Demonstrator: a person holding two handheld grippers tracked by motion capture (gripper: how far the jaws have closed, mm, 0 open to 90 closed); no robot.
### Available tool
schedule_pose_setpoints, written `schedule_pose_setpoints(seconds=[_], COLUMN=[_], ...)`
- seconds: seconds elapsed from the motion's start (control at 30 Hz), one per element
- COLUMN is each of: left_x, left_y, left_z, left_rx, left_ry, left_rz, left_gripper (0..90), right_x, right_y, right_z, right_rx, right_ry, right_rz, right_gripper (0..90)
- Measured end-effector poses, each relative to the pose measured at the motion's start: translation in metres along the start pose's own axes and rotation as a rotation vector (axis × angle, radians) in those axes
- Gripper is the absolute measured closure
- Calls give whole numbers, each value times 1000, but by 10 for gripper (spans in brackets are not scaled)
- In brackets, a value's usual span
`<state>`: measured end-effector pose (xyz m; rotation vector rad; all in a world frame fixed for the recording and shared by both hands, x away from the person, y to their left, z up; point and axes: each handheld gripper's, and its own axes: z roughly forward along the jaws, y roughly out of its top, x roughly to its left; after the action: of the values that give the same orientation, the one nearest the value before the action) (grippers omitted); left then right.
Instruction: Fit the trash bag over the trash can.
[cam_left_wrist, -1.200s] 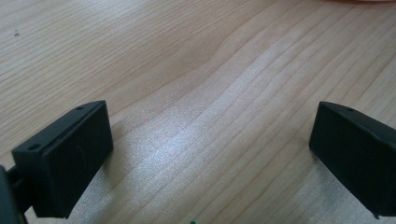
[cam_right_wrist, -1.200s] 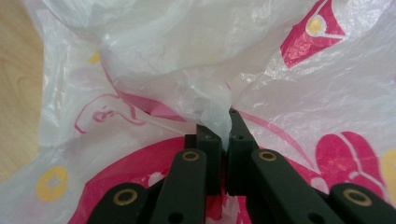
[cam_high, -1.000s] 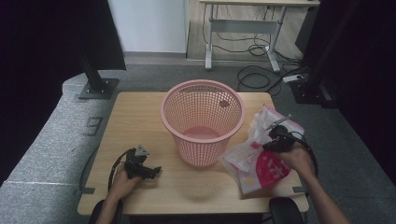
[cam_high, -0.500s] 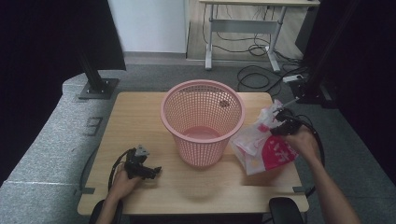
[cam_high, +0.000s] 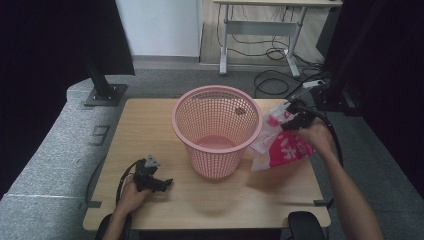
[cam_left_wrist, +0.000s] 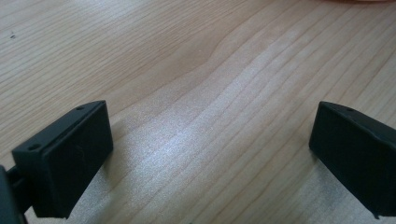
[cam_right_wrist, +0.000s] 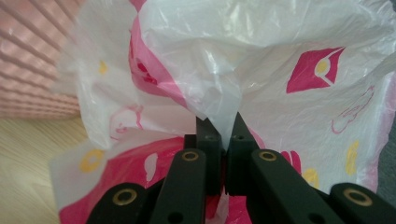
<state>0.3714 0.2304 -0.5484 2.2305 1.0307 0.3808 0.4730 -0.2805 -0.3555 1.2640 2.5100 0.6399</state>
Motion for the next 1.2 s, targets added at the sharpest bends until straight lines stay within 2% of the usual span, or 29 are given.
schedule_pose_setpoints(seconds=[0.23, 0.6, 1.07, 1.2], left_x=[0, -1, -1, -1], left_y=[1, 1, 1, 1], left_z=[1, 1, 1, 1], left_rx=[0, 1, 2, 1], left_ry=[-3, -6, -7, -8], left_rz=[4, 9, 9, 9], left_gripper=[0, 0, 0, 0], right_x=[6, 17, 40, 47], right_y=[22, 50, 81, 90], right_z=[-15, -37, -77, -88], right_rx=[-38, -84, -157, -173], right_ry=[24, 30, 55, 48], right_rz=[0, -16, -55, -76], right_gripper=[865, 866, 868, 868])
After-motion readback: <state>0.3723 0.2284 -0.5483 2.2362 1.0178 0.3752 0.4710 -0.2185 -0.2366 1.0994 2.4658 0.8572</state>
